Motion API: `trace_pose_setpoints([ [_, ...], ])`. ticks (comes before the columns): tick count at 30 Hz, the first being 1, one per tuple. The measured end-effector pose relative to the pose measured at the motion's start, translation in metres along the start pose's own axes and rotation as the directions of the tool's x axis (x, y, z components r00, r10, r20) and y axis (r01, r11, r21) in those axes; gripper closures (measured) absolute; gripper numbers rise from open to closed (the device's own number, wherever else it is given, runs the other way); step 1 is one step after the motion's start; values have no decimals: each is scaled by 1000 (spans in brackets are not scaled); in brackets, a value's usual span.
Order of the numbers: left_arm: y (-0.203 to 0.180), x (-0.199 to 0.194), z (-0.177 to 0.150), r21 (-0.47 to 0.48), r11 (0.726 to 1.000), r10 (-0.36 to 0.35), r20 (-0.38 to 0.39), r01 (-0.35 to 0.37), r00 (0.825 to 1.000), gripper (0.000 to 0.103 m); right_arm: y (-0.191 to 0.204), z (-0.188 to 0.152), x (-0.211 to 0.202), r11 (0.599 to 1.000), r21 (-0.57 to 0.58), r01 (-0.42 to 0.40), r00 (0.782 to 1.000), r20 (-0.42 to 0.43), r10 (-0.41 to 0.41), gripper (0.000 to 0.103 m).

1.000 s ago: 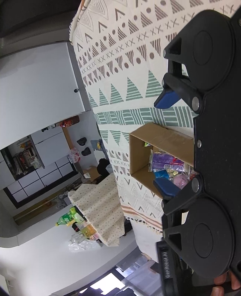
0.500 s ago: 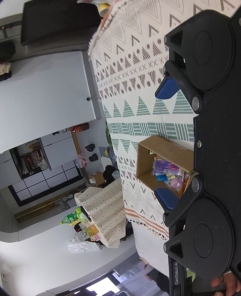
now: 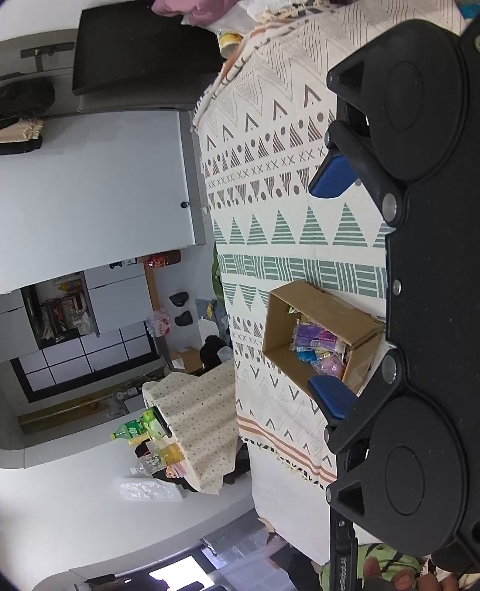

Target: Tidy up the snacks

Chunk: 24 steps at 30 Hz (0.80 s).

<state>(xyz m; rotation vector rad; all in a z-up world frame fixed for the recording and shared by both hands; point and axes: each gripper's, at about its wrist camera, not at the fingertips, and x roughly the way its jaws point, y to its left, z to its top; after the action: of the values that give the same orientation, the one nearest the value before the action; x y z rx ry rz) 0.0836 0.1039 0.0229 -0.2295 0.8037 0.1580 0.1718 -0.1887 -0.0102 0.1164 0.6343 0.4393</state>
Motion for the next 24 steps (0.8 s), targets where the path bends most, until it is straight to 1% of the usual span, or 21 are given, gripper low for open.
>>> trace_pose_setpoints([
  [5,-1,-21,-6,34,999,-26,14,25,1000,2,7,-2,-19,999,-38,26,1000,6,-26,0],
  [10,-1,-36,-16,54,998,-38,19,37,999,2,13,-9,-35,998,-58,25,1000,7,-25,0],
  [16,-3,-52,-31,90,995,-35,18,34,999,1,19,-19,-49,998,-61,11,1000,-3,-11,0],
  [21,-6,-64,-39,121,992,-47,23,44,999,1,29,-28,-59,997,-71,6,1000,-6,-6,0],
  [24,-9,-71,-45,139,990,-41,29,36,999,1,35,-32,-61,997,-77,-1,1000,-11,0,0],
])
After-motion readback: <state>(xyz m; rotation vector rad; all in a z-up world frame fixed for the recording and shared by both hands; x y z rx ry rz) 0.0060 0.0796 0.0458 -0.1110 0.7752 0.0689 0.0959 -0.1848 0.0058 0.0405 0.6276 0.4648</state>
